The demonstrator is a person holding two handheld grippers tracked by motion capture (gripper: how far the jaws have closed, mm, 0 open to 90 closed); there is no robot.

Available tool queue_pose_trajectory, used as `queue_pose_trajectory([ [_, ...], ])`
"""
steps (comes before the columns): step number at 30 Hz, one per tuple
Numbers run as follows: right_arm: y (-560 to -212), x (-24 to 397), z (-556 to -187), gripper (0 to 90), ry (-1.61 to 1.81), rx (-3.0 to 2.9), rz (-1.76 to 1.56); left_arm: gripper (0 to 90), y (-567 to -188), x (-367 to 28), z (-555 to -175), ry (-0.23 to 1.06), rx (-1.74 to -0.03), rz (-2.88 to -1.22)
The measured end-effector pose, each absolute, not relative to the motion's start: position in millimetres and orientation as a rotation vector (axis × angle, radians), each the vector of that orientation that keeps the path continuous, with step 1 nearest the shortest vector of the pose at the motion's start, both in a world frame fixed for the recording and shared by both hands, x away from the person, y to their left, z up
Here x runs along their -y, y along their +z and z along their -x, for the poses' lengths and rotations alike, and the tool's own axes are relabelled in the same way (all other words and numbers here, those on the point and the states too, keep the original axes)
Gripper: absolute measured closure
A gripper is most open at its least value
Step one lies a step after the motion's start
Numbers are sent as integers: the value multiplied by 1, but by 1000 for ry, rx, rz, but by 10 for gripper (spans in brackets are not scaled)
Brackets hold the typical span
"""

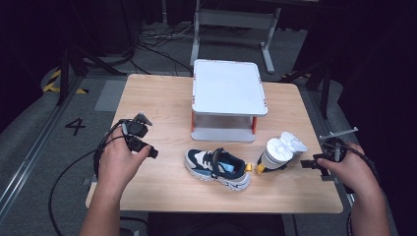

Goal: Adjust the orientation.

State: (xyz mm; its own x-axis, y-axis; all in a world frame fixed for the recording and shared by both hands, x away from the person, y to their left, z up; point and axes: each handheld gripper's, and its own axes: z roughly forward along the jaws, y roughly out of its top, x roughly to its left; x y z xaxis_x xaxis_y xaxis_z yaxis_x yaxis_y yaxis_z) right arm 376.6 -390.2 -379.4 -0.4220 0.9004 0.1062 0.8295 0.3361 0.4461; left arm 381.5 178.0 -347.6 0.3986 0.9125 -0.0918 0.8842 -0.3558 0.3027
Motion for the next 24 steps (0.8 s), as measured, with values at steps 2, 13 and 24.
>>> queue_pose_trajectory([
  [2, -380, 390, -378, 335, 662, -2431, -1585, 288, -348, -178, -381, 146, -1562, -2374],
  [13, -381, 390, -377, 339, 663, -2439, -1599, 293, -351, -175, -383, 126, -1603, -2380],
  [24, -379, 392, -375, 338, 669, -2433, -1597, 273, -341, -159, -381, 197, -1589, -2270],
])
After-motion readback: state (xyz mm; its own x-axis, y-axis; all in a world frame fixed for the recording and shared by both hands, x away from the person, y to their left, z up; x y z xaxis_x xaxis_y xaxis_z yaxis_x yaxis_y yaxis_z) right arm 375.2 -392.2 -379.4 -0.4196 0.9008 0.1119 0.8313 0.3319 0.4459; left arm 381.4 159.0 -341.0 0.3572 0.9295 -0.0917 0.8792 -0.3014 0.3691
